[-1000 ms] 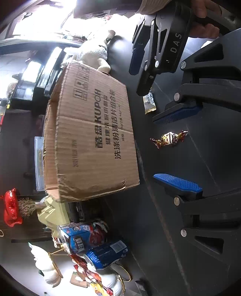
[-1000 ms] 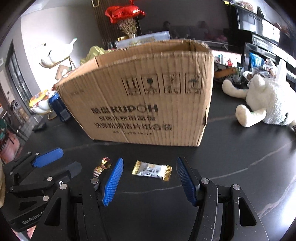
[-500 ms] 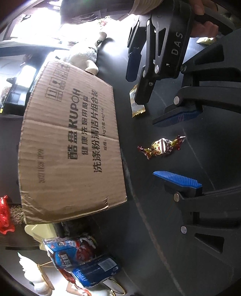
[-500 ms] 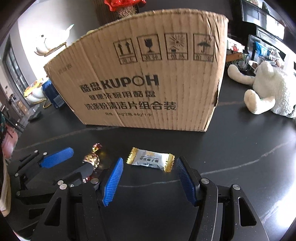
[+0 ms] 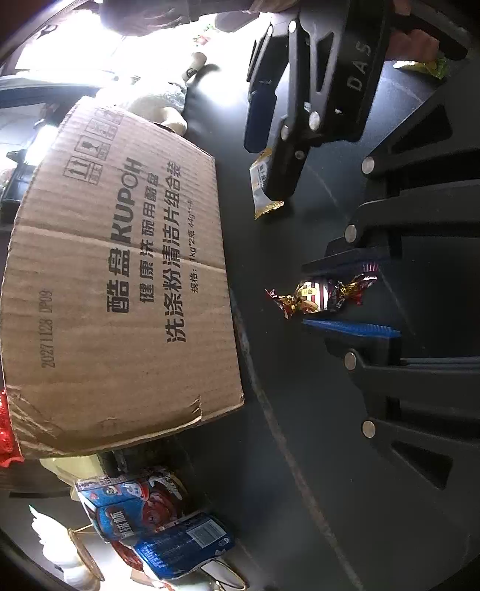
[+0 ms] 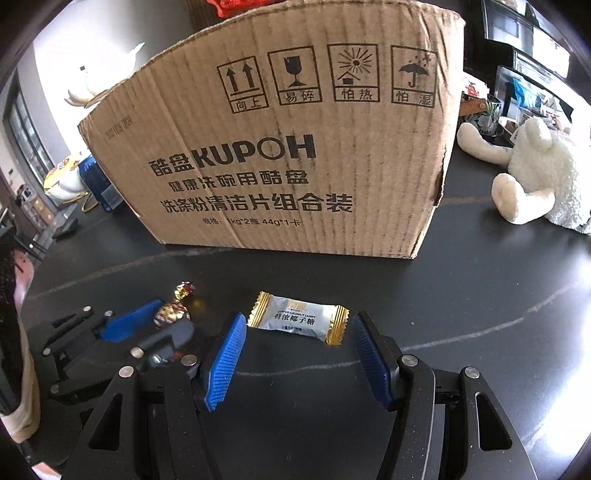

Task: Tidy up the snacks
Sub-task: 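Grasp the gold chocolate candy with the left tool while the right tool grasps the gold-white candy, then carry both candies into the box while opening both tools to release them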

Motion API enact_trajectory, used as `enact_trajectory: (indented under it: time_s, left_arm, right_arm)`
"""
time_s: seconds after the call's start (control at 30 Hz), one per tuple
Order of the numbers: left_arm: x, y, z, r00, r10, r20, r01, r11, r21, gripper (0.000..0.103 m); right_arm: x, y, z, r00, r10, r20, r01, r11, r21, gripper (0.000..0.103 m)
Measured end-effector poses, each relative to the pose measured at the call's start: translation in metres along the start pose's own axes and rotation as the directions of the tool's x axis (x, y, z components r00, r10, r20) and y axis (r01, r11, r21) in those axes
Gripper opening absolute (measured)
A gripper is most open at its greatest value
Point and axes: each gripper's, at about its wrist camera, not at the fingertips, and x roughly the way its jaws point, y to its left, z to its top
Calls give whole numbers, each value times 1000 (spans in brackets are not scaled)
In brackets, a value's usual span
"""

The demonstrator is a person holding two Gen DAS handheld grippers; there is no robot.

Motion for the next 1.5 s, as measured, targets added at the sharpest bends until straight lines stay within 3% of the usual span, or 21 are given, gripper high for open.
enact_trajectory:
  time_s: [0.27,0.4,0.47,0.5,0.67,0.7,0.73,0.97,1.5]
  left_arm:
    - [-9,10,4,1000,0,22,1,999,-40,23]
    - [-10,18,3,1000,-2,18,3,998,-56,23]
    - [-12,22,3,1000,-1,20,3,998,-58,23]
    - [-12,21,3,1000,-2,22,3,998,-59,23]
    - [-15,20,3,1000,1,30,1,998,-58,23]
    - [-16,21,3,1000,0,31,2,998,-57,23]
    - [-16,20,3,999,0,32,1,998,-57,23]
    - [-23,18,5,999,6,51,-4,999,-52,23]
    - [-76,7,19,990,40,133,-34,998,-51,23]
  right_arm:
    - [12,13,2,999,-33,8,33,998,-53,61]
    - [16,24,-2,995,-92,23,94,989,-116,61]
    - [16,30,-5,995,-99,34,103,985,-135,56]
    - [15,31,-5,995,-95,33,98,986,-136,49]
    - [14,33,-5,995,-92,33,95,987,-131,46]
    - [10,32,-6,995,-89,37,93,987,-130,41]
    - [6,28,-5,995,-88,41,93,988,-127,29]
    - [4,18,2,996,-75,52,82,988,-129,29]
    - [-55,14,16,985,1,171,19,994,-111,29]
